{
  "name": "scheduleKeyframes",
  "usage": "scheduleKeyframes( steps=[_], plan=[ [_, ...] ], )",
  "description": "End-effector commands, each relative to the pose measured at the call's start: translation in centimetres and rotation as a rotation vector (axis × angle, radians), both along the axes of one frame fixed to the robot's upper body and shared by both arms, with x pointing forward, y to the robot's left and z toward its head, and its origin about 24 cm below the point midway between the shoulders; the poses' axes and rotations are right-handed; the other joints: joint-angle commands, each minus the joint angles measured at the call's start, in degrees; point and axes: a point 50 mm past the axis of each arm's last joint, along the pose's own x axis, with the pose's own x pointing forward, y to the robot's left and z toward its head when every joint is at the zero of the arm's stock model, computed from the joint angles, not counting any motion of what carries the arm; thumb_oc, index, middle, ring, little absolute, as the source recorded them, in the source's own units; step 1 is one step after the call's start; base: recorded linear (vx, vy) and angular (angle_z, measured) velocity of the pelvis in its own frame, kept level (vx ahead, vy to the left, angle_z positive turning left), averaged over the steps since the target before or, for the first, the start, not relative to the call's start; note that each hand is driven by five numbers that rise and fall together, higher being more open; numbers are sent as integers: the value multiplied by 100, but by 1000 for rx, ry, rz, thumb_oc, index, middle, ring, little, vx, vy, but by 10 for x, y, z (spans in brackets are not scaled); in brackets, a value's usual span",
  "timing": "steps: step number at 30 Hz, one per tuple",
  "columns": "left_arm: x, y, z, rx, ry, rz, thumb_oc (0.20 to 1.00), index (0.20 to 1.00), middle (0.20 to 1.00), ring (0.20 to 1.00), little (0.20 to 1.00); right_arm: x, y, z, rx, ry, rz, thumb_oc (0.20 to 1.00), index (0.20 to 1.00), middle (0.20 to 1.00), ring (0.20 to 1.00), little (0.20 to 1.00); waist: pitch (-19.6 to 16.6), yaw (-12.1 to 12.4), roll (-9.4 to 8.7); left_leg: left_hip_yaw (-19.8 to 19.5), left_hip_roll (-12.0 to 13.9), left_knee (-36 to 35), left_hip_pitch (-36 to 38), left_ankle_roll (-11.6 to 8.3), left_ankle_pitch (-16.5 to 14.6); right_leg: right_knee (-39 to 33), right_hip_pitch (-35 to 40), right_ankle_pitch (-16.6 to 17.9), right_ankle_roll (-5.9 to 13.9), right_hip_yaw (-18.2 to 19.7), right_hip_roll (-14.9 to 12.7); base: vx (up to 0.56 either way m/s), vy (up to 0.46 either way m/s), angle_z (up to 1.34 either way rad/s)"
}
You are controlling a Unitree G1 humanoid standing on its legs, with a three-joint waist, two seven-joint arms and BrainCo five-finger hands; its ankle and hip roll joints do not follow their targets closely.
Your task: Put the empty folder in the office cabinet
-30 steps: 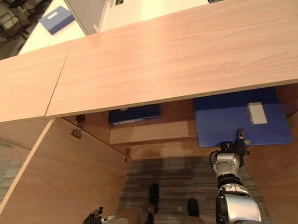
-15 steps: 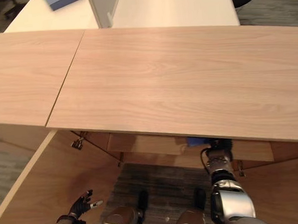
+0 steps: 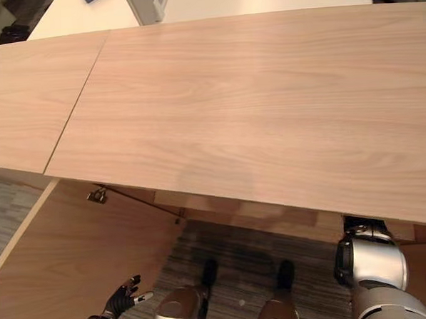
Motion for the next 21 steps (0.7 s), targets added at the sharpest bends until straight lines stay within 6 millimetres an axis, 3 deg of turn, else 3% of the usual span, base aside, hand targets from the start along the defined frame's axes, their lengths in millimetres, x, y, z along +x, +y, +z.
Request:
scheduleKeyframes(
  steps=[1, 4, 7, 13, 15, 18, 19, 21],
  plan=[
    [3, 18, -5, 68, 60, -35, 1000, 1000, 1000, 1000, 1000, 12, -17, 72, -173, -141, -19, 200, 200, 200, 200, 200, -190, 93, -76, 62, 37, 289, -3, -176, -496, 930, -16, -1024, 200, -206, -176, 49, -43, 16],
    [13, 15, -7, 65, 52, -15, 1000, 1000, 1000, 1000, 1000, 16, -16, 82, -180, -155, -11, 200, 200, 200, 200, 200, -189, 11, 16, 89, 81, 228, 16, -212, -466, 993, -84, -1088, 160, -164, -136, 38, -31, 4],
    [20, 6, -5, 24, 21, -3, 1000, 1000, 1000, 1000, 1000, 23, -13, 97, -184, -176, -5, 200, 200, 200, 200, 200, -157, -60, 221, 116, 113, 197, -11, -229, -411, 1168, -298, -1166, 107, -86, -118, 3, 1, -2],
    [26, -5, -4, -18, -1, -22, 1000, 1000, 1000, 1000, 1000, 34, -3, 111, -184, -188, 16, 200, 200, 200, 200, 200, 21, -43, 470, 147, 99, 415, -325, -233, -413, 1703, -817, -1344, 28, 82, -134, -34, -1, -12],
    [38, -9, 4, -52, -57, -12, 1000, 1000, 1000, 1000, 1000, 39, 0, 130, -223, -204, 19, 200, 200, 200, 200, 200, 278, -16, 567, 180, 51, 821, -716, -250, -461, 2174, -1261, -1450, -23, 185, -205, -132, -4, -4],
    [47, -10, 10, -71, -94, -9, 1000, 1000, 1000, 1000, 1000, 40, 1, 142, -227, -226, 9, 200, 200, 200, 200, 200, 350, 12, 547, 186, -35, 1209, -1116, -258, -628, 2530, -1648, -1632, -57, 298, -267, -92, -28, 2],
    [54, -9, 16, -83, -134, -3, 1000, 1000, 1000, 1000, 1000, 39, 0, 158, -246, -259, -7, 200, 200, 200, 200, 200, 506, 23, 581, 200, -89, 1510, -1378, -259, -725, 2890, -1944, -1689, -83, 347, -286, -89, -15, 11],
    [61, -8, 21, -100, -162, 12, 1000, 1000, 1000, 1000, 1000, 38, -2, 167, -251, -270, -20, 200, 200, 200, 200, 200, 562, 30, 560, 241, -146, 1920, -1765, -225, -882, 3328, -2334, -1838, -123, 468, -327, -99, -16, 11]
  ],
)
